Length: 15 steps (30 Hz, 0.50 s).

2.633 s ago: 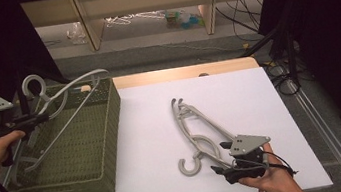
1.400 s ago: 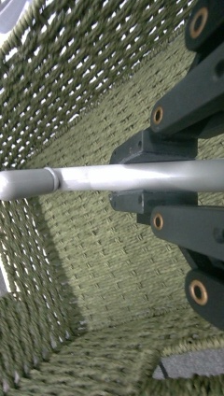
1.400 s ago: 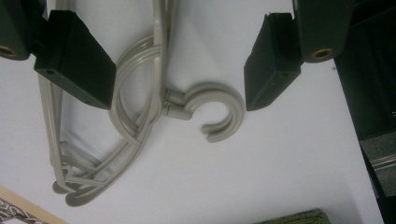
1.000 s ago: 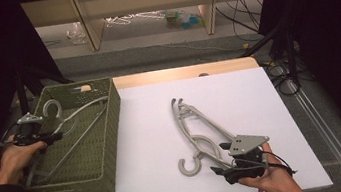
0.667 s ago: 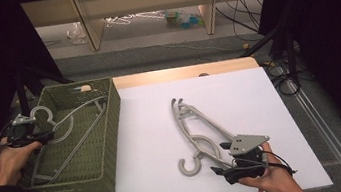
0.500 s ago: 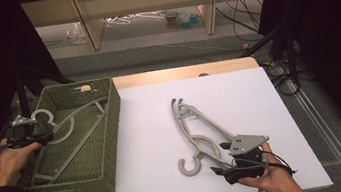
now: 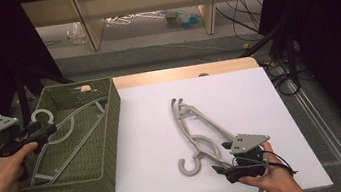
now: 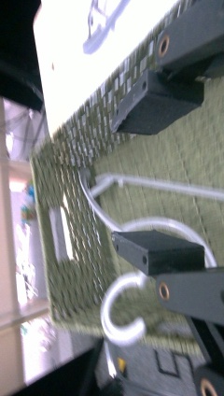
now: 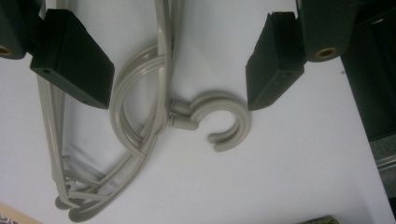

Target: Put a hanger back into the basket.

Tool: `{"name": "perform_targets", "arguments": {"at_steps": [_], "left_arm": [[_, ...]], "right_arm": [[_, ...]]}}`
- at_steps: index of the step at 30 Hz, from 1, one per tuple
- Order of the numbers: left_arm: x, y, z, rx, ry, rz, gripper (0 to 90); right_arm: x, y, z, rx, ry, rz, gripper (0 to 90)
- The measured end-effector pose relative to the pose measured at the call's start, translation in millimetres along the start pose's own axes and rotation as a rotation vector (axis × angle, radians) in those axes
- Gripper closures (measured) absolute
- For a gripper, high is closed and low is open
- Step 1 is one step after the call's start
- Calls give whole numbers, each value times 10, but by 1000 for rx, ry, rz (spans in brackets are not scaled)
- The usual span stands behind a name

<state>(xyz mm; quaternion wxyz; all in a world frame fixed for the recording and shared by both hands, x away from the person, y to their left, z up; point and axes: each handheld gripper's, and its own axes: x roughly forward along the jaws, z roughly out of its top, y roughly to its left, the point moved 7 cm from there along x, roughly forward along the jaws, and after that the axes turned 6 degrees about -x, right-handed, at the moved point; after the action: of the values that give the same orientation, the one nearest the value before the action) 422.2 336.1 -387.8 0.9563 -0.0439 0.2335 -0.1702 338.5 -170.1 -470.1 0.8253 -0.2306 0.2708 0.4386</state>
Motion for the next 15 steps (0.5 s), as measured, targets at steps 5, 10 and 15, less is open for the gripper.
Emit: {"name": "perform_targets", "arguments": {"at_steps": [5, 10, 15], "left_arm": [[-68, -458, -60, 12, -41, -123, 349], [-32, -941, -152, 12, -83, -269, 312], [-9, -1352, -237, 95, -106, -347, 254]], "right_arm": [[18, -30, -39, 20, 17, -6, 247], [46, -41, -113, 37, 38, -1, 248], [67, -47, -153, 64, 51, 8, 245]]}}
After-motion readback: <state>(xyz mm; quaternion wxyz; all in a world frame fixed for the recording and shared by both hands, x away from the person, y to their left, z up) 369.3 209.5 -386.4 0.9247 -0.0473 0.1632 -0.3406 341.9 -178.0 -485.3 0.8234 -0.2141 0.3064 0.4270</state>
